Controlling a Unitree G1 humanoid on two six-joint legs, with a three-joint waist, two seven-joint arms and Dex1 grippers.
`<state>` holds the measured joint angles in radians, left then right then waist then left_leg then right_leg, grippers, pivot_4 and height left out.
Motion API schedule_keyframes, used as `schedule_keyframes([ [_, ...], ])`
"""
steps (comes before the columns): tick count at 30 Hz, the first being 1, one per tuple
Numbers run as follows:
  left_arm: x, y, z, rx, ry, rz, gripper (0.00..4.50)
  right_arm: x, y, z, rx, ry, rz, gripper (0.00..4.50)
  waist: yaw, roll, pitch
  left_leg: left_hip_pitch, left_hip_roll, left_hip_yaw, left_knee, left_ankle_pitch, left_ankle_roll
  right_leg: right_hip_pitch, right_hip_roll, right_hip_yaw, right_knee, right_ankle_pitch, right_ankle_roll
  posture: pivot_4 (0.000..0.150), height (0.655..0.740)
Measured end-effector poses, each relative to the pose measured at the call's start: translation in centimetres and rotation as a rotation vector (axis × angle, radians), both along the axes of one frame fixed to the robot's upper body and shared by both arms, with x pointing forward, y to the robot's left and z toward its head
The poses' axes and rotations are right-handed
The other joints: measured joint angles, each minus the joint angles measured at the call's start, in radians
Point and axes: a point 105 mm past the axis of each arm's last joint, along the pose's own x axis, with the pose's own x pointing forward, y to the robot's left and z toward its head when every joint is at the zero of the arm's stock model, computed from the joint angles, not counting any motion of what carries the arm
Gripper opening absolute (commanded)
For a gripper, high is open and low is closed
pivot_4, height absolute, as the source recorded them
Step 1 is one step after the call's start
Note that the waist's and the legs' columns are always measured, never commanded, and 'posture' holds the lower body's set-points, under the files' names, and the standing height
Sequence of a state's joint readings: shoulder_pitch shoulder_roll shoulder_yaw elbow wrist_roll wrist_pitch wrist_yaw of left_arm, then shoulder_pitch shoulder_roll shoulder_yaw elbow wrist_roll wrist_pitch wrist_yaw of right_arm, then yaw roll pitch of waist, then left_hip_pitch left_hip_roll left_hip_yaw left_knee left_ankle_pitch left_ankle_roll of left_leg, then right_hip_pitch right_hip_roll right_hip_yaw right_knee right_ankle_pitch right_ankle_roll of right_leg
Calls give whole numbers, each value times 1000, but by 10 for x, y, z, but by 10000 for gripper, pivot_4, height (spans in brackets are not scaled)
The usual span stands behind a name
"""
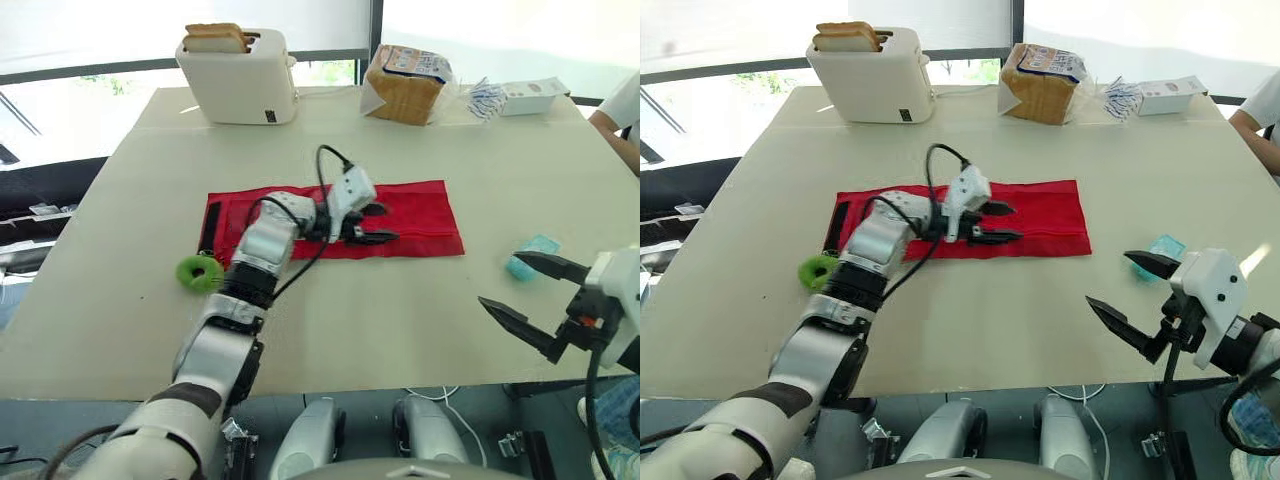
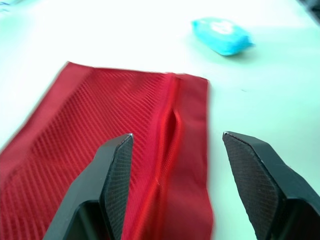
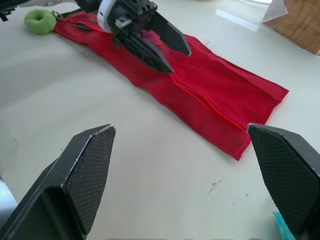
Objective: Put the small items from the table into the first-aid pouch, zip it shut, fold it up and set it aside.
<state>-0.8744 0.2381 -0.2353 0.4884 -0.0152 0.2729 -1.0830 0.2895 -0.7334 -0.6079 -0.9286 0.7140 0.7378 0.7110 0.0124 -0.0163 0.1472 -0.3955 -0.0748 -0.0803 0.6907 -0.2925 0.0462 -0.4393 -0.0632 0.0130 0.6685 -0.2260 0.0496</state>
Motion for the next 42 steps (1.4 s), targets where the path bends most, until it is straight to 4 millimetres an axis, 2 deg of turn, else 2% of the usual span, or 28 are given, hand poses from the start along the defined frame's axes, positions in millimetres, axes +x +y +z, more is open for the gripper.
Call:
schedule_keyframes([
  [3,4,-8,-13,80,-23,-2,30573,-2,-5,0,-16,0,-21,45000,2,0,0,0,0,0,0,0,0,0,1,0,0,0,0,1500,7400],
  [8,23,-18,-9,146,-88,20,30573,-9,-19,1,-42,-1,-77,45000,7,0,0,0,0,0,0,0,0,1,1,-1,-1,0,0,1500,7400],
  [13,29,-30,-13,145,-74,39,30573,-15,-28,5,-54,-12,-114,45000,5,0,0,0,0,0,0,0,0,1,0,-1,-1,0,0,1500,7400],
  [19,30,-30,-29,224,-100,42,30573,-19,-29,11,-53,-22,-105,45000,2,0,0,1,0,0,-1,0,0,1,1,-1,-1,0,0,1500,7400],
  [27,37,-34,-27,228,-140,85,30573,-23,-26,23,-76,-26,-69,45000,4,-1,1,1,0,0,-1,0,1,2,0,-1,-2,0,1,1500,7400],
  [30,37,-33,-27,224,-133,91,22900,-20,-25,25,-82,-35,-74,45000,4,-1,1,1,0,0,-1,0,1,2,0,-1,-2,0,1,1500,7400],
  [31,36,-34,-28,225,-127,79,17603,-20,-24,27,-80,-42,-75,45000,4,-1,1,1,0,0,-1,0,1,2,0,-1,-2,0,1,1500,7400],
  [35,32,-34,-28,212,-93,48,1431,-19,-21,27,-75,-38,-78,45000,4,-1,1,1,0,0,-1,0,1,3,0,-1,-3,0,1,1500,7400],
  [42,31,-30,-26,79,103,91,1431,-19,-18,26,-60,-29,-83,45000,4,-1,1,1,0,0,0,0,1,3,1,-1,-3,0,1,1500,7400],
])
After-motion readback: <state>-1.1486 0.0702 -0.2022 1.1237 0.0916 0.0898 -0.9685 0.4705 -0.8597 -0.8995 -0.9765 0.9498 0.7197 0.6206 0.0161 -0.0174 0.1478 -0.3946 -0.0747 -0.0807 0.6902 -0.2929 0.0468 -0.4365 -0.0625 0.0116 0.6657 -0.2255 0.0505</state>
